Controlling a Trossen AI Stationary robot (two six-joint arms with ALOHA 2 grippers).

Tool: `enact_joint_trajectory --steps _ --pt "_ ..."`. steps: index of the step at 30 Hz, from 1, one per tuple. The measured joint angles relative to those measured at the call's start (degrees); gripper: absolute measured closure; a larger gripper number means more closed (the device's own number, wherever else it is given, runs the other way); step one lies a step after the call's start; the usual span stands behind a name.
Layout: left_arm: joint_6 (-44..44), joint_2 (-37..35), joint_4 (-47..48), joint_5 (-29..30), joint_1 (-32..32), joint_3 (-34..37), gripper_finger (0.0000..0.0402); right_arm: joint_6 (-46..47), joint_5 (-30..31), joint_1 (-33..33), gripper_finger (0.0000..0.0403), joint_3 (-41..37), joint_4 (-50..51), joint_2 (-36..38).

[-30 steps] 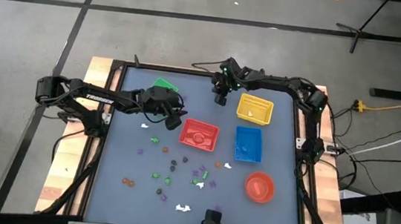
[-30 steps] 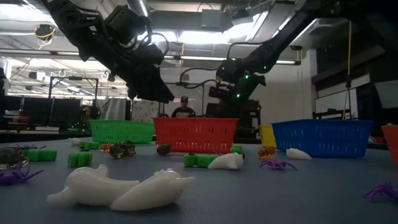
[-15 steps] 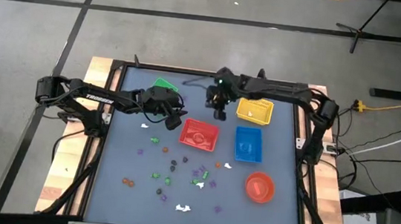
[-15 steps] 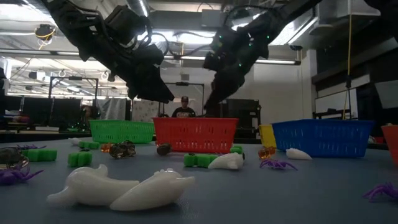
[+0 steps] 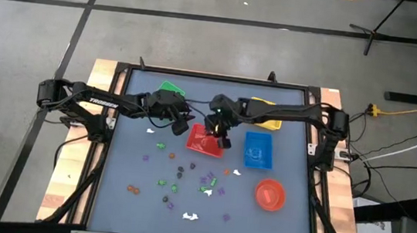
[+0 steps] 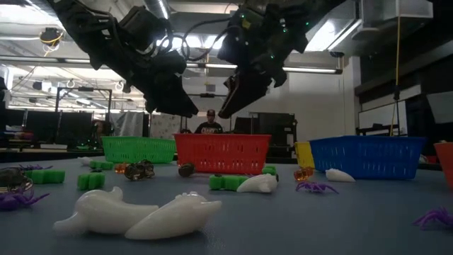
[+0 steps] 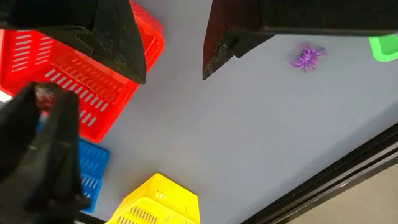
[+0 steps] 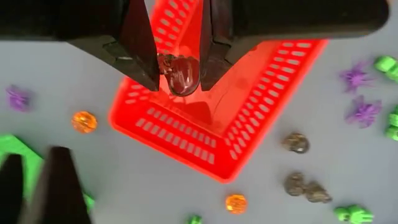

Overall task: Sort Halloween decoration
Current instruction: Put the black skull toy into the red bin

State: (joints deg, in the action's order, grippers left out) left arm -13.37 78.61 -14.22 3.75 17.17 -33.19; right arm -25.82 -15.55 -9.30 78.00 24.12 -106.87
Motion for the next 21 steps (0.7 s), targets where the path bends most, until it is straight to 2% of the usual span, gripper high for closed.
enact_joint_trajectory --steps 21 --pt "0.0 0.0 0.0 0.0 0.0 0.0 0.0258 0.0 0.0 1.1 0.0308 0.0 0.0 -0.1"
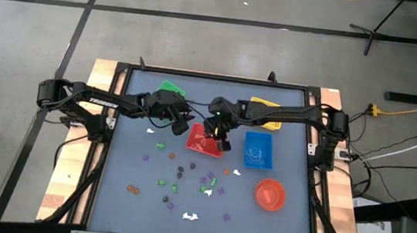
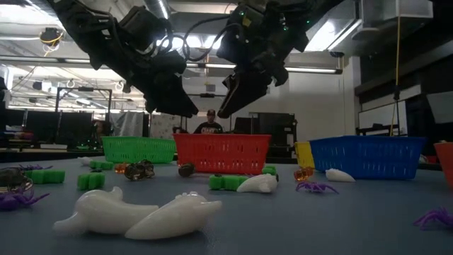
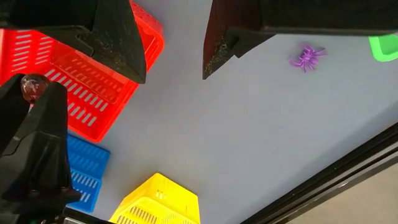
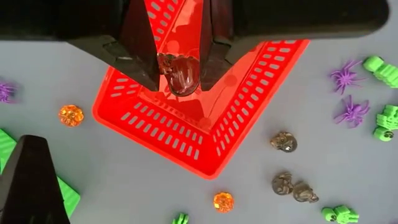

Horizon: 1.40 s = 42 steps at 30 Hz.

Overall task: Sort Halloween decoration
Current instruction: Put the black skull toy into the red bin

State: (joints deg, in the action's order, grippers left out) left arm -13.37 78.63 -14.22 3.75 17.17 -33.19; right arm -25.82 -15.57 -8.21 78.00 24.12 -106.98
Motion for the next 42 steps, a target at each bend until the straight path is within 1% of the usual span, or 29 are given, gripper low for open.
enact_joint_trajectory --steps 5,14,20,37,42 --pt "0.0 0.0 0.0 0.0 0.0 0.0 0.0258 0.0 0.0 0.0 0.0301 0.0 -0.1 0.0" --pt "0.0 0.0 0.0 0.0 0.0 0.0 0.0258 0.0 -0.1 0.0 0.0223 0.0 -0.1 0.0" --pt "0.0 0.0 0.0 0.0 0.0 0.0 0.0258 0.0 -0.1 0.0 0.0193 0.0 -0.1 0.0" --pt "0.1 0.0 0.0 0.0 0.0 0.0 0.0258 0.0 -0.1 0.0 0.0187 0.0 -0.1 0.0" --pt "0.4 0.0 0.0 -1.9 0.0 0.0 0.0258 0.0 -0.1 0.0 0.0187 0.0 -0.1 0.0"
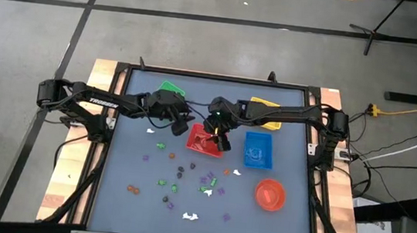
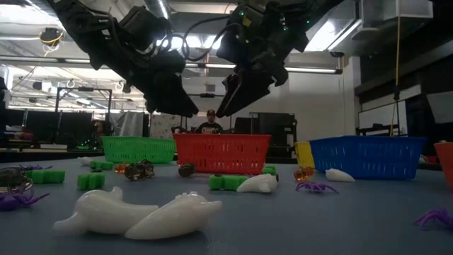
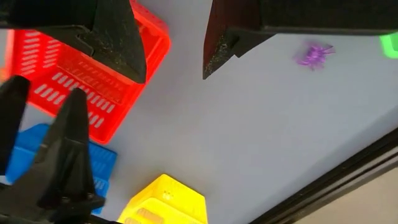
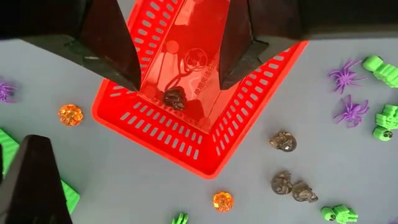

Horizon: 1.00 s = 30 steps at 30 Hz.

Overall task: Sort Halloween decoration
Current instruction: Put the black skull toy into the red bin

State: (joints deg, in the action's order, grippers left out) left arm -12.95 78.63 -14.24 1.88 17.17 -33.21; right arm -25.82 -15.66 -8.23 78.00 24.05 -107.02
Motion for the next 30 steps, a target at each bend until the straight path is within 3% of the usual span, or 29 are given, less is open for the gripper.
enact_joint_trajectory --steps 10,14,19,30 --pt "0.0 0.0 0.0 -3.0 0.0 0.0 0.0230 0.0 0.1 0.0 0.0187 0.0 0.0 0.0" --pt "0.0 0.0 0.0 -2.9 0.0 0.0 0.0215 0.0 3.4 0.0 0.0187 0.0 0.1 0.0" --pt "0.1 0.0 0.0 -3.3 -0.4 0.0 0.0224 0.0 9.3 0.0 0.0187 0.0 0.2 0.0" --pt "1.1 0.0 0.0 -18.6 -5.4 0.0 0.0238 0.0 11.7 0.0 0.0187 0.0 0.1 0.0"
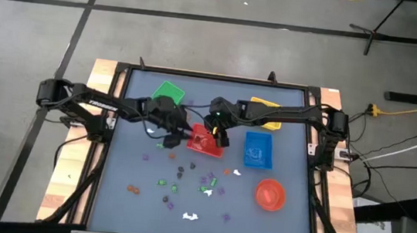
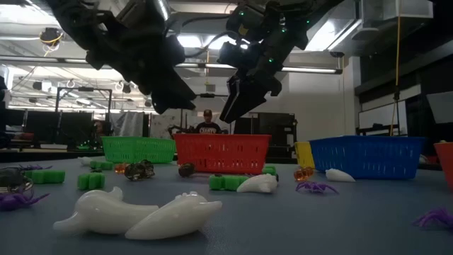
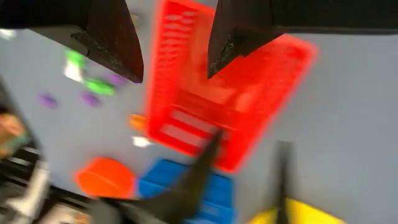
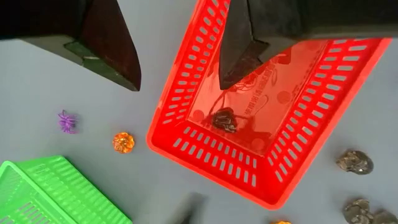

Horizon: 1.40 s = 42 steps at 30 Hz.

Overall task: Sort Halloween decoration
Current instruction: Put the black skull toy into the red bin

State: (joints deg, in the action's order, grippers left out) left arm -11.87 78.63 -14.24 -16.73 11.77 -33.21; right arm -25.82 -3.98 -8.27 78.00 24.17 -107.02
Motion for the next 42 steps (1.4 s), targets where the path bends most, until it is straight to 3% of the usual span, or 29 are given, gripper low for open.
enact_joint_trajectory --steps 4,10,22,26,42 --pt "-1.3 0.0 0.0 -2.3 -3.4 0.0 0.0238 0.0 0.0 0.0 0.0187 0.0 0.0 0.0" --pt "-1.5 0.0 0.0 -0.9 -9.6 0.0 0.0239 0.0 0.0 0.0 0.0187 0.0 0.0 0.0" --pt "3.5 0.0 2.8 15.6 -22.0 0.0 0.0239 0.0 0.1 0.0 0.0187 0.0 0.0 0.0" --pt "3.4 1.8 2.9 19.2 -23.7 0.0 0.0239 0.0 0.1 0.0 0.0187 0.0 -0.1 0.0" --pt "1.5 15.9 1.5 18.9 -24.7 0.0 0.0239 0.0 0.0 0.0 0.0187 0.0 -0.1 0.0"
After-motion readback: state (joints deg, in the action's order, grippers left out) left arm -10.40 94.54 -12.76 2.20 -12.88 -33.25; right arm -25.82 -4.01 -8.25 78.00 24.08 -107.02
